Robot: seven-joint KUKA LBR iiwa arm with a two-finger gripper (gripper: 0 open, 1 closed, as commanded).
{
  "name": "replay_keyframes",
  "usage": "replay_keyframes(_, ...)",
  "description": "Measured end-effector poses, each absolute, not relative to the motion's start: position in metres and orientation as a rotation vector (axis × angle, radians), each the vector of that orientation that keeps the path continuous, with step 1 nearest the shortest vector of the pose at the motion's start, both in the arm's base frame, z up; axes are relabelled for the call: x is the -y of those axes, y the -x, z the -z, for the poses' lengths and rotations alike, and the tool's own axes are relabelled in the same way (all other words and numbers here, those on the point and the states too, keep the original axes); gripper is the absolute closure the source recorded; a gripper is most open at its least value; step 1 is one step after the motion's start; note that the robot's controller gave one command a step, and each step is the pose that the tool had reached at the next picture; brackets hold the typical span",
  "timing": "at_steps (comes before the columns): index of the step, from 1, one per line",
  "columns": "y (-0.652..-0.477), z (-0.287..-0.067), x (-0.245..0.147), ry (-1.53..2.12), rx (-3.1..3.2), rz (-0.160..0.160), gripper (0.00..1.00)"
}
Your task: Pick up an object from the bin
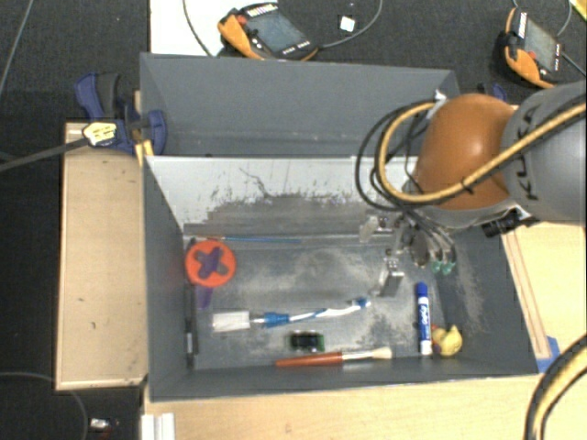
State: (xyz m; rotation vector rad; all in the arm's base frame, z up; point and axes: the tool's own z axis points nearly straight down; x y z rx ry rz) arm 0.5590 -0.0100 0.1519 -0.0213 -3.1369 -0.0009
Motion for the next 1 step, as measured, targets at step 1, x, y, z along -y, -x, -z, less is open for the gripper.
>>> replay_keyframes(1, -0.5604, -0.1566, 0.0101, 0.020, 3.145, 0.000, 0.00)
